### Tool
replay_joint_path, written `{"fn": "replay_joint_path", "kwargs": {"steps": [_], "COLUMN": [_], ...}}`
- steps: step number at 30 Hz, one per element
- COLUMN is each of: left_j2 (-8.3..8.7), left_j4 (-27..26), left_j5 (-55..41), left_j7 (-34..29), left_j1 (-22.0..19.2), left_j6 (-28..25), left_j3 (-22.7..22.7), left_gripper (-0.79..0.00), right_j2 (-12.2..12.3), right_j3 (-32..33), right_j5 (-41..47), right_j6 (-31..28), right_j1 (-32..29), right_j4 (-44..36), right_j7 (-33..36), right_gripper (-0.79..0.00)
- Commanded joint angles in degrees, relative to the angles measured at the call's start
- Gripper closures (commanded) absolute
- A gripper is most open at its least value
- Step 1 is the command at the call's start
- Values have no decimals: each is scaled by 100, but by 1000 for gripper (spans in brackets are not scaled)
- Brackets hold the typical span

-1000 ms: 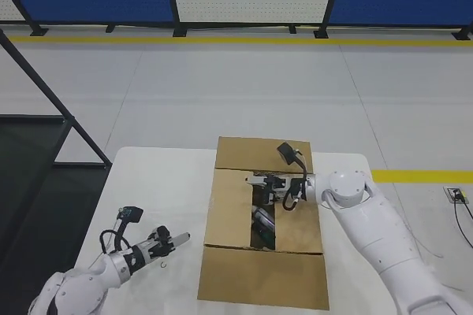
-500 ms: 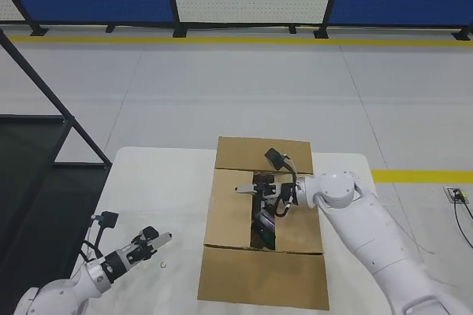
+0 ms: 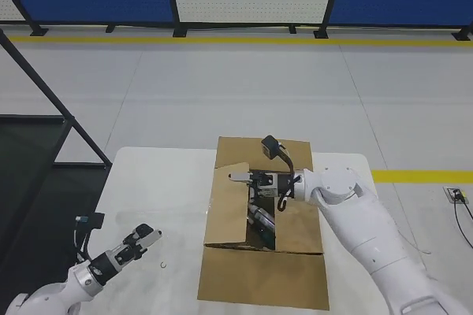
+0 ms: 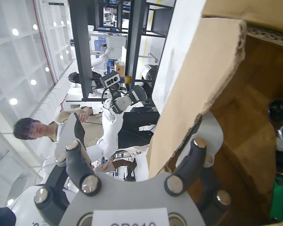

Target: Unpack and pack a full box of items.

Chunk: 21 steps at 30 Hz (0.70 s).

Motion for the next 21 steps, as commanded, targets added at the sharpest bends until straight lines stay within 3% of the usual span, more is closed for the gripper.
{"fn": "replay_joint_path", "kwargs": {"steps": [1,7,21], "left_j2": [1,4,6], "left_j4": [-17,28,-67], "left_j5": [-108,-549,-707], "left_j7": [64,133,210], "left_j1": [43,98,83], "left_j6": [0,90,194], "left_j3": [-44,-147,-203], "left_gripper": [-785,-785,-785], "right_j2": [-27,-166,-186], "right_j3": [27,-128,-198], "right_j5": [258,717,674], "right_j6": [-71,-179,-40], "right_j1": [-4,44,-112], "right_j4": [-64,-283,-543], "right_j7": [31,11,-192], "right_gripper": [-785,-785,-785]}}
